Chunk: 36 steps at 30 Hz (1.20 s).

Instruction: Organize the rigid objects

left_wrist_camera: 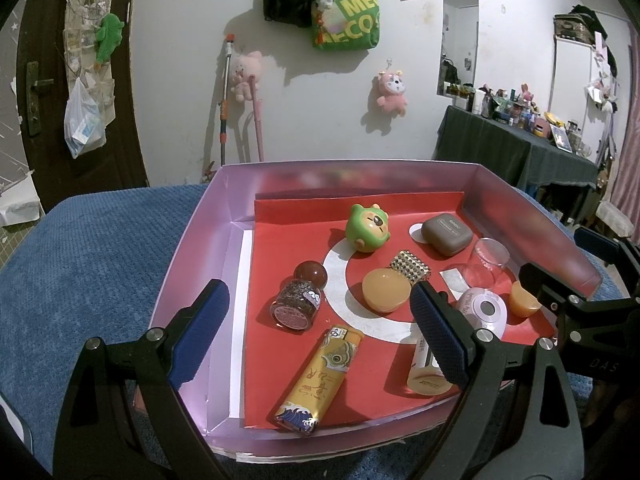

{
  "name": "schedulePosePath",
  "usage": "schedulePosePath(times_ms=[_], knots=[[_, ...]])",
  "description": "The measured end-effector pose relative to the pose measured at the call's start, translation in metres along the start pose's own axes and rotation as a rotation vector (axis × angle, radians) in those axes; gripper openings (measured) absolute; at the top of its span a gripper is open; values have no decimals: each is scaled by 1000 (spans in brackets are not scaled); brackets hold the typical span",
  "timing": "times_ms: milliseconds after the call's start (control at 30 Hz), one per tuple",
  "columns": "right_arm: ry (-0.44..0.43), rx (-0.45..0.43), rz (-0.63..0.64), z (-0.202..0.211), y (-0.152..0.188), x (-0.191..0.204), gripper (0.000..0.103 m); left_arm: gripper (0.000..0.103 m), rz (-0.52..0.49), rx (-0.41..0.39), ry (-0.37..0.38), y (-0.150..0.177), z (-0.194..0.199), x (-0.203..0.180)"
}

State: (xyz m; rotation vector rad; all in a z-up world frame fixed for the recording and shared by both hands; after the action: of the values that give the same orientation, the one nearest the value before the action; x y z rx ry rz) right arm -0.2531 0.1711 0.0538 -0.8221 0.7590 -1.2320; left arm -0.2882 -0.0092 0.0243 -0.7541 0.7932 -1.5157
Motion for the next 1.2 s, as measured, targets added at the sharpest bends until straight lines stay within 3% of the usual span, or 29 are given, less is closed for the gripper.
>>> schedulePosePath(times_ms=[1200], knots=[[2,0,-2,1,0,-1,103,93,0,-16,-4,1,5,0]])
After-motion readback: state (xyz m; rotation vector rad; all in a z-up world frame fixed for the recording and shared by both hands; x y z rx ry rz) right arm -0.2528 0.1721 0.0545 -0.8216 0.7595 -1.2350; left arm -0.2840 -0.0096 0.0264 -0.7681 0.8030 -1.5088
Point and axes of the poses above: each gripper's, at about its wrist camera, not at the fingertips, and z roughly against the way its jaws point, x to its left, y to its underside, the point moved 9 cm from there along -z, roughly the way its jaws point, and after that the axes turned 4 degrees about -z, right-handed, at the moved point
